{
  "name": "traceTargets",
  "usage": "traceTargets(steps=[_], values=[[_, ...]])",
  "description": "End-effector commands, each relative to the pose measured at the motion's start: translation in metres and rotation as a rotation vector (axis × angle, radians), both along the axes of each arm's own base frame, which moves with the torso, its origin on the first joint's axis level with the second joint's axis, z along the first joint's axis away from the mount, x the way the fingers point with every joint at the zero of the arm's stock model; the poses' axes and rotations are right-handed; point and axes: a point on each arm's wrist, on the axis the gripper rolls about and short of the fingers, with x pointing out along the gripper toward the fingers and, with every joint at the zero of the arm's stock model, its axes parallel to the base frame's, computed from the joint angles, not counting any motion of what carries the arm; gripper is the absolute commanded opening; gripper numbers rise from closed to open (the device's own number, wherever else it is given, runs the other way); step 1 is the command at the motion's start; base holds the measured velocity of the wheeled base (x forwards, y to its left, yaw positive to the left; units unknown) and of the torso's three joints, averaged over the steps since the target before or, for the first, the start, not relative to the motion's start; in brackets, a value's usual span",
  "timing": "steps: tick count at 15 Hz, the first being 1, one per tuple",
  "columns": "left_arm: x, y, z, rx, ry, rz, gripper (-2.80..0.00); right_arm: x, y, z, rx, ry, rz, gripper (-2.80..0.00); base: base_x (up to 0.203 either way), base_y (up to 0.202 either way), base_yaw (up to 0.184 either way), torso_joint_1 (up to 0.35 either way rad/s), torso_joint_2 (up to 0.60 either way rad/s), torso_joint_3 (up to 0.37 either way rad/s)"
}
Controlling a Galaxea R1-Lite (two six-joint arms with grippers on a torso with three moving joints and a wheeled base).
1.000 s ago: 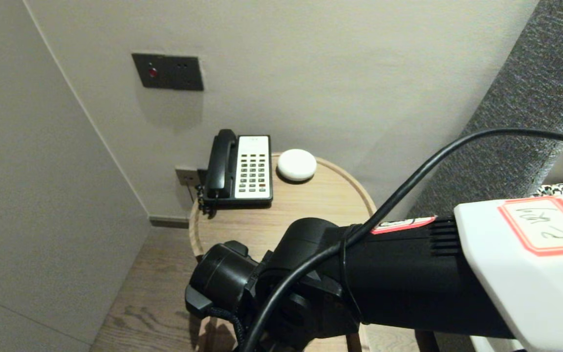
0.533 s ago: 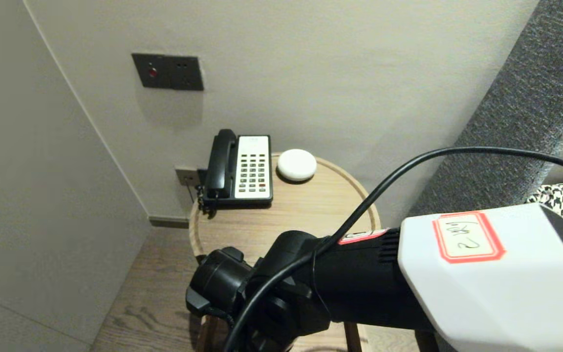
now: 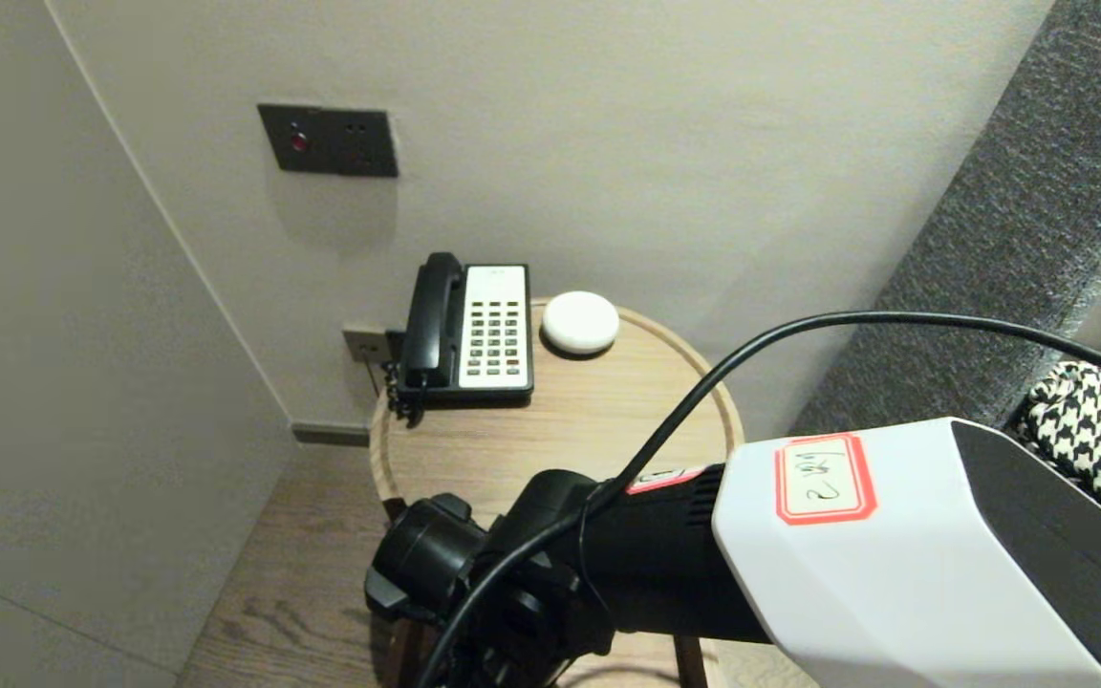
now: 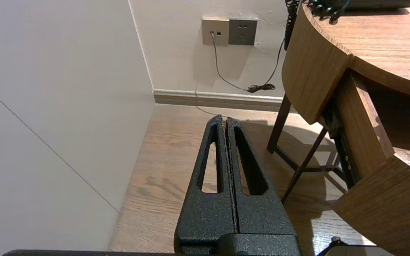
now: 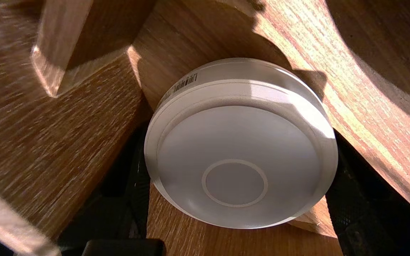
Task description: Put the remote controls on the table in the drawer one by one
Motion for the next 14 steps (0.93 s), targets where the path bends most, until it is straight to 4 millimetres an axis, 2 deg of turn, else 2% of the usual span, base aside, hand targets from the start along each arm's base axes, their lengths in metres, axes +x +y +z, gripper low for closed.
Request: traceTargets(steps=[1,12,13,14], values=[[0.0000,0.0000,-0.0001,0.000,0.001,0.001,-2.80,0.0000,0.0002,-0.0031,-0.011,0.004,-0.002,-2.80,0.000,0.000,0.000,0.000,0.00,0.000],[0.0000,0.0000,-0.0001,0.000,0.001,0.001,-2.80,0.0003,0.0007,-0.0074,-0.021,0.010,-0.002,-2.80,0.000,0.000,0.000,0.000,0.00,0.000],[0.0000,0.0000,0.0001,0.000,-0.001,0.001,-2.80,-0.0001,0.0009,-0.0075,-0.022,0.010,-0.001,-2.52,0.000,0.000,0.000,0.000,0.00,0.000],[0.0000,0.0000,-0.0001,0.000,0.001,0.001,-2.80,-0.0003,0.0010,-0.0075,-0.022,0.011,0.000,0.00,0.000,0.000,0.000,0.000,0.00,0.000]])
